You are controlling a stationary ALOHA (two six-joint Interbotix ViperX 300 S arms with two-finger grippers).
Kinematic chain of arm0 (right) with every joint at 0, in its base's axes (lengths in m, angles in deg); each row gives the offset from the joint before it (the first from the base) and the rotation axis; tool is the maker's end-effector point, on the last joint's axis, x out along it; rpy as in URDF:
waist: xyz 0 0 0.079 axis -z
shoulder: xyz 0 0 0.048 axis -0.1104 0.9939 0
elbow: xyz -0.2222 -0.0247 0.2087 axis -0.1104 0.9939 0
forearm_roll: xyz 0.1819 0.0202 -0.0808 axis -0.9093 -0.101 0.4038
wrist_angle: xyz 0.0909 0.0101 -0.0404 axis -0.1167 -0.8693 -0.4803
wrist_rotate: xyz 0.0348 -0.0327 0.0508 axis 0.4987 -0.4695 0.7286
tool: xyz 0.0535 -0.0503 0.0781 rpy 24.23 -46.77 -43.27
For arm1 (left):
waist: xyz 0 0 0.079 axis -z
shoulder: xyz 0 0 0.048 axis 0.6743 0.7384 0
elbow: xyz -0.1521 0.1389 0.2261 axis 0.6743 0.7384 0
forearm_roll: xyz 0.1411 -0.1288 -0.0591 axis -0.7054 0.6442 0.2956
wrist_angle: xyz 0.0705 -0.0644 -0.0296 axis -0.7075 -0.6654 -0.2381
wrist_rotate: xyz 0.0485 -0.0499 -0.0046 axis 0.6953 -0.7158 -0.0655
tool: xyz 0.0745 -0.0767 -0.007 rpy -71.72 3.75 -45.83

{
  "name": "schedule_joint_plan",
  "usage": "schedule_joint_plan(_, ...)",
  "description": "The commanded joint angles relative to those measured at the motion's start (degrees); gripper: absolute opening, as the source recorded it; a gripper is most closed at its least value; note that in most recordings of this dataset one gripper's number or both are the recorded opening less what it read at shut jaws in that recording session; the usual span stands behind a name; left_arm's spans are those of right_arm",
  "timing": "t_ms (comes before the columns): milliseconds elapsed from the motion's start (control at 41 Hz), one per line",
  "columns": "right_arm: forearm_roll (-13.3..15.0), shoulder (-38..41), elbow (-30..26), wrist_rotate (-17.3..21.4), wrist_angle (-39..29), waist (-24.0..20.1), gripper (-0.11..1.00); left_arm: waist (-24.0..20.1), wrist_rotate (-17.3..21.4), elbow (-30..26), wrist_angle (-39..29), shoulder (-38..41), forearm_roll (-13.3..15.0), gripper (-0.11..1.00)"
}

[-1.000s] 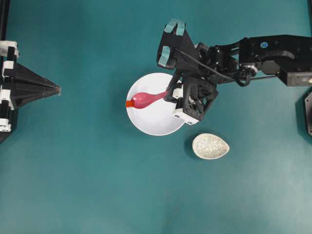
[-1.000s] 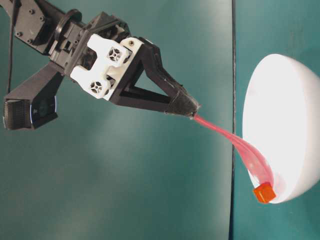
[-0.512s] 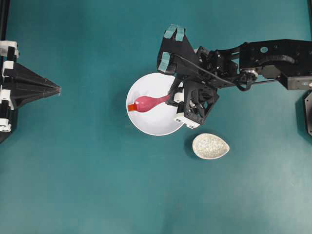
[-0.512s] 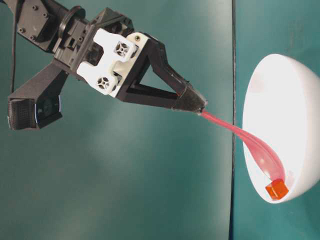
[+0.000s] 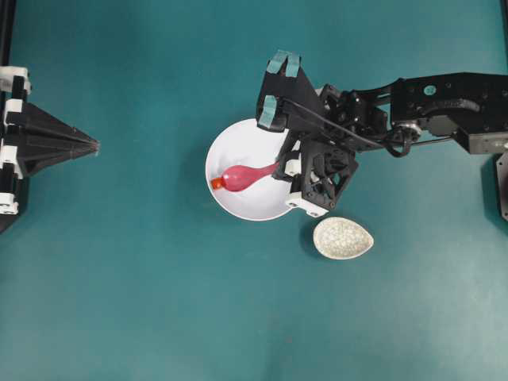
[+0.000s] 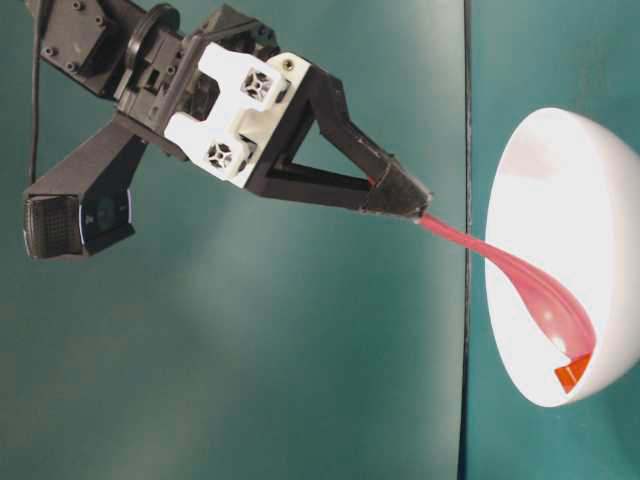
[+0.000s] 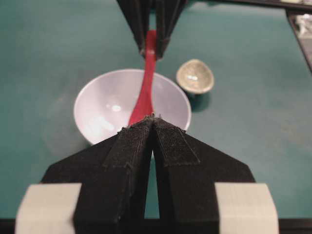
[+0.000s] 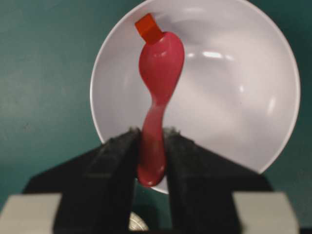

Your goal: Grip the spoon and scoop the red block from the bowl with right arm.

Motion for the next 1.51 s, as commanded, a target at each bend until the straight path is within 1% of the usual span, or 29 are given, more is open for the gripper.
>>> schedule_joint_plan(0, -0.2, -1.7, -0.4, 0.1, 1.3, -0.4, 0.24, 0.0, 0.0, -0.7, 0.2, 0.4, -0.1, 0.01)
schedule_joint_plan(293, -0.2, -1.6, 0.3, 0.2, 3.2, -0.4, 0.24, -0.1, 0.0, -0.7, 0.2, 0.4, -0.1, 0.01)
schedule_joint_plan(536, -0.2, -1.7, 0.7, 1.6, 4.7, -0.4, 0.24, 0.0, 0.0, -0.7, 0.2, 0.5, -0.1, 0.01)
schedule_joint_plan(1243, -0.2, -1.7, 1.7, 1.6, 7.4, -0.4, 0.24, -0.1, 0.0, -0.8, 0.2, 0.5, -0.1, 0.01)
schedule_joint_plan(1487, -0.2, -1.8, 1.9, 1.6, 8.1, -0.4, 0.22, -0.1, 0.1, -0.7, 0.2, 0.5, -0.1, 0.01)
